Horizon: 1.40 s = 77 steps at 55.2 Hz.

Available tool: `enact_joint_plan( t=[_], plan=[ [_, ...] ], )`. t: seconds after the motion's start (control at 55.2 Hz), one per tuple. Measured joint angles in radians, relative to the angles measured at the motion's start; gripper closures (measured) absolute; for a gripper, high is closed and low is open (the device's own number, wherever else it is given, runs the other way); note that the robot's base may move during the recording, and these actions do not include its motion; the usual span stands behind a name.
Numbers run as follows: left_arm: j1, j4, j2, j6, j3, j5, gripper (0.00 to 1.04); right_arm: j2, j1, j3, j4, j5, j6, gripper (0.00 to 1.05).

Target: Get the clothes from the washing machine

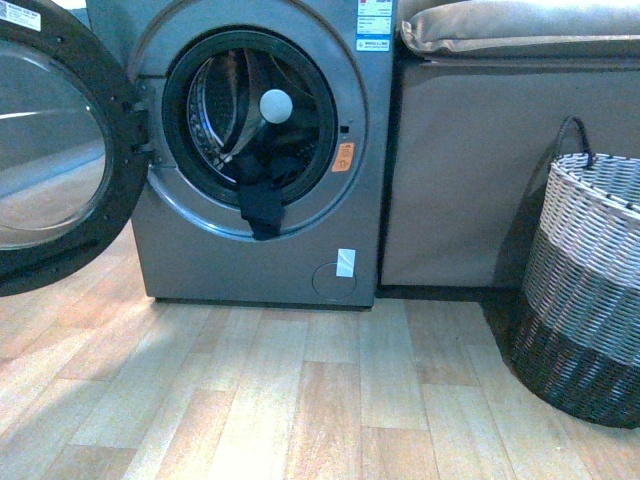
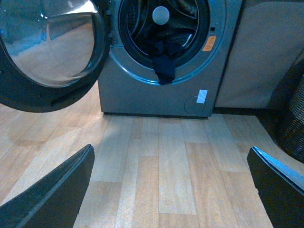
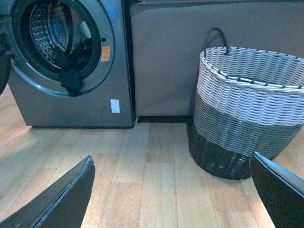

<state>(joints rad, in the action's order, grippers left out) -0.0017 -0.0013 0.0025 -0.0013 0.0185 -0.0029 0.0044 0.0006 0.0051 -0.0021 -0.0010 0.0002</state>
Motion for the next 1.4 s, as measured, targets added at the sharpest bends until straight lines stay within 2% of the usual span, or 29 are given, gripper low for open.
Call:
enact_joint_plan(
  t=[1.396],
  plan=[
    [0.000,0.000,-0.002,0.000,0.000,0.002,0.07,0.000,0.000,0.000,-0.001,0.000,0.000,0.07]
  ],
)
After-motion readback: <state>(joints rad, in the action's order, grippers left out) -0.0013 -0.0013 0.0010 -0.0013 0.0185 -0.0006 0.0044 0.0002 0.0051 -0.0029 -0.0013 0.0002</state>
